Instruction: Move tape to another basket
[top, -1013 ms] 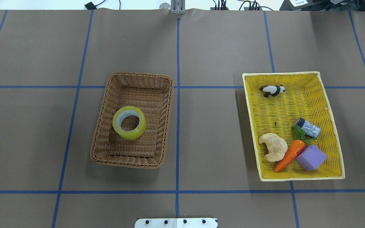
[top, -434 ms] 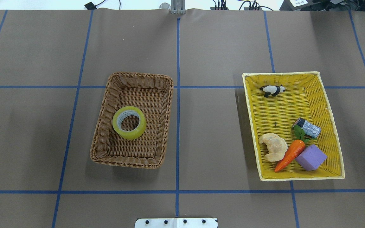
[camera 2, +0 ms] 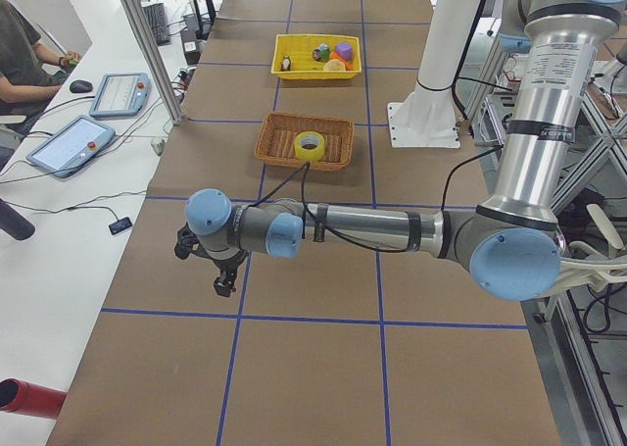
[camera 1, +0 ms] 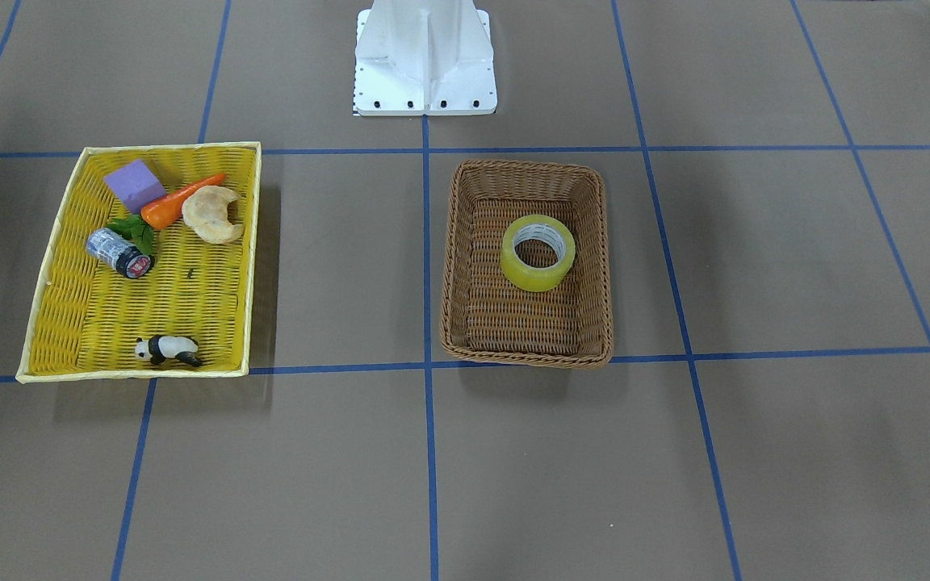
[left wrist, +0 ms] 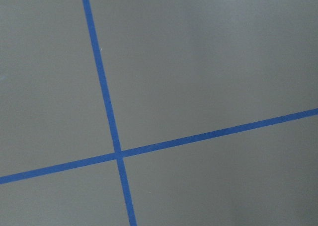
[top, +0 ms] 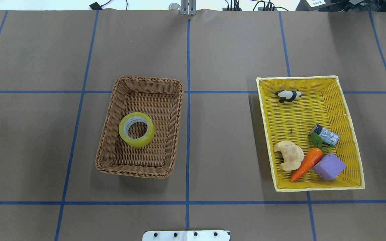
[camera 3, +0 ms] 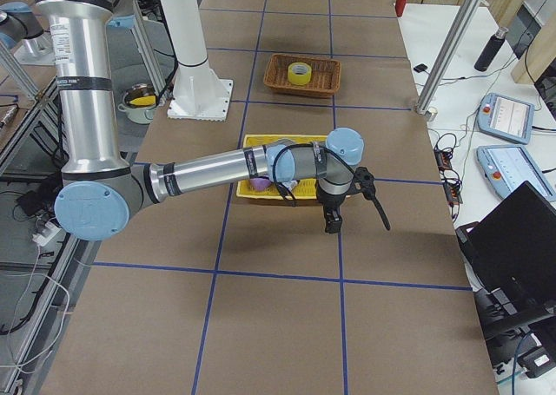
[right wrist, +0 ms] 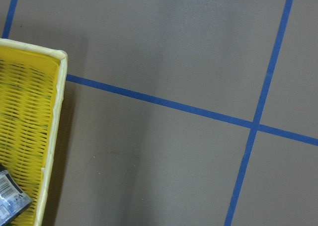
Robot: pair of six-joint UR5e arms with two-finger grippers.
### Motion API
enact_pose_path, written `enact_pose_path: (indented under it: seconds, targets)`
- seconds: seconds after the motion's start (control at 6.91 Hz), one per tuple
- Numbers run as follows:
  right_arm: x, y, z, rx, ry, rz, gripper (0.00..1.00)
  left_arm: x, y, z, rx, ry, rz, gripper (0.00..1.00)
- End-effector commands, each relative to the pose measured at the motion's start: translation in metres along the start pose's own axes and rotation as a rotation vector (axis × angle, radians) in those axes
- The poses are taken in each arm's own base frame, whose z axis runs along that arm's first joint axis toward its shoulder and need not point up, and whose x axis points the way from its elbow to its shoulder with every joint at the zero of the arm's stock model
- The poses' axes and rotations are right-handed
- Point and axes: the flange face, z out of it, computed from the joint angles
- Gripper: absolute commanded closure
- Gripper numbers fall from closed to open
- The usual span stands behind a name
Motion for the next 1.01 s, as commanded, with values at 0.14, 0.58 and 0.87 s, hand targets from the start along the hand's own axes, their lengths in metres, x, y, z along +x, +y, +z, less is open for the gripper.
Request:
enact_pose_path:
  seconds: [0.14,0.58,0.87]
  targets:
    - [-0.001,0.001,-0.002,0.004,0.003,-0.003,0.00,-0.011,0.027,0.003,0.024,-0.064,-0.010,0.02]
    - [0.000,-0.001,-0.001,0.002,0.012,-0.003,0.00,-0.006,0.033,0.012,0.001,0.051,-0.022,0.02]
    - [-0.002,-0.003,-0.003,0.007,0.012,-0.002,0.00,-0.005,0.032,0.010,0.005,0.049,-0.019,0.02]
